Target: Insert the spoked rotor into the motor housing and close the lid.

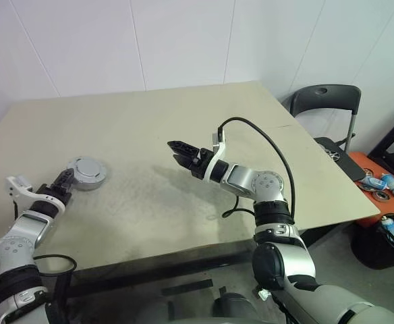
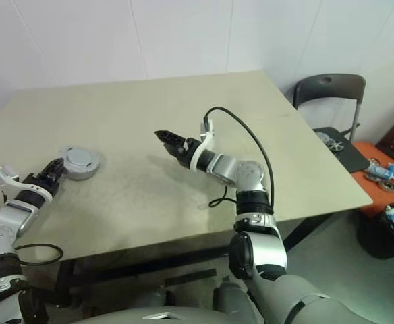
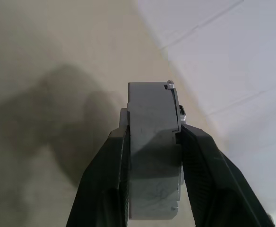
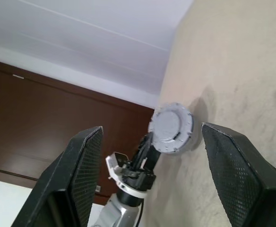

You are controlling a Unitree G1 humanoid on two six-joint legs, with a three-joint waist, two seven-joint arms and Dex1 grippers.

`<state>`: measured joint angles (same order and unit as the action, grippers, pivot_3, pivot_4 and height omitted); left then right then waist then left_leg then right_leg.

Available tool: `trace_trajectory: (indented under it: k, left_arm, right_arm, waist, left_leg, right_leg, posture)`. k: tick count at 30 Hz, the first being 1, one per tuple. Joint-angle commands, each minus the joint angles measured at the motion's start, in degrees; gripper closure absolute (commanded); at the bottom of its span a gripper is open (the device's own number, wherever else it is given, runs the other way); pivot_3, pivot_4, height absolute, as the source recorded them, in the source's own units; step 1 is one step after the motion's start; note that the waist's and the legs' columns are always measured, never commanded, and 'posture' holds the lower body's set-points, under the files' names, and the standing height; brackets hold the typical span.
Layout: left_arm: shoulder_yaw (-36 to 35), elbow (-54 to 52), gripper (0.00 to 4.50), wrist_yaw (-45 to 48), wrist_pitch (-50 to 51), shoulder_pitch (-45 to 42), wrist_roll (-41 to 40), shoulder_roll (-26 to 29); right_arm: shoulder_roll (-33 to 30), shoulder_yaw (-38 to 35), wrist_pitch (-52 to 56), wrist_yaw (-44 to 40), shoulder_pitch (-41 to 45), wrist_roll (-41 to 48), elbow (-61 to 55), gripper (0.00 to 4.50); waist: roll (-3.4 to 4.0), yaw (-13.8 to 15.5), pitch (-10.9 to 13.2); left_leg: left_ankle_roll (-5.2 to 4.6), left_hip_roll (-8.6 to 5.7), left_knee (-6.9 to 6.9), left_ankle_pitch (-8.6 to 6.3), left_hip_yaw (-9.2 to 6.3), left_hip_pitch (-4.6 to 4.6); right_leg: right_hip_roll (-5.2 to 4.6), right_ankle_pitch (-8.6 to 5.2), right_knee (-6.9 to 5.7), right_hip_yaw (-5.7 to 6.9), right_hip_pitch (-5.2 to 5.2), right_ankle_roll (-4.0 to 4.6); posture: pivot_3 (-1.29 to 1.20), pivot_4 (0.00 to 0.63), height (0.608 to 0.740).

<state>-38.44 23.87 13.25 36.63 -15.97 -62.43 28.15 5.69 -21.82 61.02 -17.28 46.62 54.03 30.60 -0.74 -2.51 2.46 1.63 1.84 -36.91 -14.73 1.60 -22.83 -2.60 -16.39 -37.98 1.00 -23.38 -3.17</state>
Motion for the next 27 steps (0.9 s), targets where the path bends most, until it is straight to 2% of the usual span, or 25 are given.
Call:
trace_trajectory:
  k: [1,3,10,16,21,24,27]
  left_arm:
    - [0.4,2.2,3.20,2.0,-3.2,-2.5,4.3,1.2]
    - [0.7,3.2,3.20,2.9,-3.4,-2.2,6.0,1.2]
    - [-1.4,4.0,0.99,3.2,-1.4,-1.4,7.5,2.9]
    - [-6.9,5.1,0.99,10.4,1.6,1.8,6.1,13.6]
    - [-10.3,13.8,0.99,16.6,0.1,1.2,8.4,22.7]
    - [-10.0,16.3,0.99,18.8,-0.4,-0.8,9.4,24.8]
    - [-6.1,12.7,0.99,20.4,1.5,-5.4,9.9,23.2]
  right_arm:
    - [0.0,0.2,-0.2,0.1,1.2,0.1,-1.4,1.04]
    - [0.0,0.2,-0.2,0.3,1.0,0.0,-1.5,1.04]
    - [0.2,0.2,-0.1,0.1,0.8,0.2,-2.0,1.01]
    - [0.4,0.8,0.0,-0.6,0.6,0.1,-1.9,1.01]
    - [0.2,1.6,-0.2,-1.0,0.8,-0.6,-1.8,1.01]
    - [0.1,1.7,-0.4,-1.2,0.7,-0.8,-2.1,1.01]
    - [-0.5,1.8,-0.8,-1.1,0.0,-1.1,-3.5,1.01]
  waist:
    - [-0.02,0.1,0.0]
    - [-0.02,0.0,0.0]
    - [-0.03,0.0,0.0]
    - [-0.14,-0.8,-0.1]
    - [-0.06,-1.3,0.0]
    - [0.00,-1.3,0.0]
    - [-0.19,-0.9,-0.1]
  left_leg:
    - [0.00,0.00,0.00,0.00,0.00,0.00]
    - [0.00,0.00,-0.01,0.00,0.00,0.02]
    - [0.00,0.03,0.00,0.00,0.00,0.07]
    - [0.01,0.07,0.02,-0.01,0.01,0.00]
    - [0.03,0.01,0.10,-0.02,0.01,0.02]
    - [0.04,-0.03,0.14,-0.03,0.00,0.02]
    - [0.07,-0.06,0.17,-0.03,0.01,-0.11]
  right_leg:
    - [-0.02,0.00,0.00,0.00,0.00,0.00]
    - [-0.06,0.00,-0.02,0.00,0.01,0.00]
    - [-0.14,0.01,-0.07,-0.01,0.03,0.01]
    - [-0.16,0.02,-0.08,-0.02,-0.09,0.05]
    - [-0.34,0.01,-0.03,-0.03,-0.11,0.08]
    - [-0.47,0.00,-0.02,-0.02,-0.14,0.11]
    - [-0.61,0.00,-0.02,0.04,-0.24,0.13]
  posture:
    - [0.00,0.000,0.740]
    - [0.00,0.000,0.740]
    - [0.00,0.000,0.740]
    - [0.00,0.000,0.740]
    - [0.00,0.000,0.740]
    - [0.00,0.000,0.740]
    - [0.00,0.000,0.740]
